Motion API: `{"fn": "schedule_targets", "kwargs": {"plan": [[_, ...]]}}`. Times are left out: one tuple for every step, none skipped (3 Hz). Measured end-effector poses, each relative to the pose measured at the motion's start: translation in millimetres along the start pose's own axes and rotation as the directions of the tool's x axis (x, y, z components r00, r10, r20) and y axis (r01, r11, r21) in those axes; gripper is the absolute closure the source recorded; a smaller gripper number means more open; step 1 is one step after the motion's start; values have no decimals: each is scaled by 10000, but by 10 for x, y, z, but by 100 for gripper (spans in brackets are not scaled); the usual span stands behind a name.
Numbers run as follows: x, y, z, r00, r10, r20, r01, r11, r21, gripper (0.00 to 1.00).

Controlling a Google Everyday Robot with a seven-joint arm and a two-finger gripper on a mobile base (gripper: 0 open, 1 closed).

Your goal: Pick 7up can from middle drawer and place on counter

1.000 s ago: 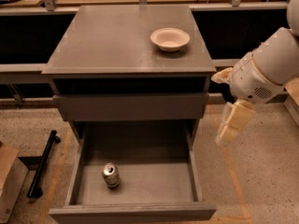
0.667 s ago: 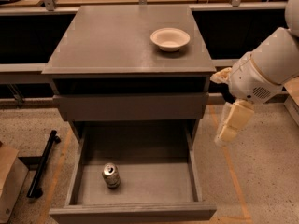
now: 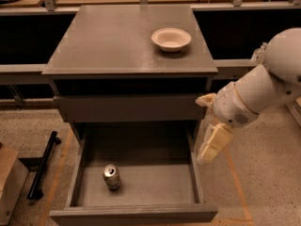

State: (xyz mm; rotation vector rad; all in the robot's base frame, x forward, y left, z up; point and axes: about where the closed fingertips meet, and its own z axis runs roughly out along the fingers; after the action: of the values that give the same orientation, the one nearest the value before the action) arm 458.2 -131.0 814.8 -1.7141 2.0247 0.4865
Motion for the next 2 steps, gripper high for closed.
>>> {"fn": "schedule_targets", "kwargs": {"plan": [[55, 29, 675, 9979, 262, 589, -212, 9962, -846, 0], [74, 6, 1106, 9943, 510, 931, -386, 9907, -1304, 0]]}}
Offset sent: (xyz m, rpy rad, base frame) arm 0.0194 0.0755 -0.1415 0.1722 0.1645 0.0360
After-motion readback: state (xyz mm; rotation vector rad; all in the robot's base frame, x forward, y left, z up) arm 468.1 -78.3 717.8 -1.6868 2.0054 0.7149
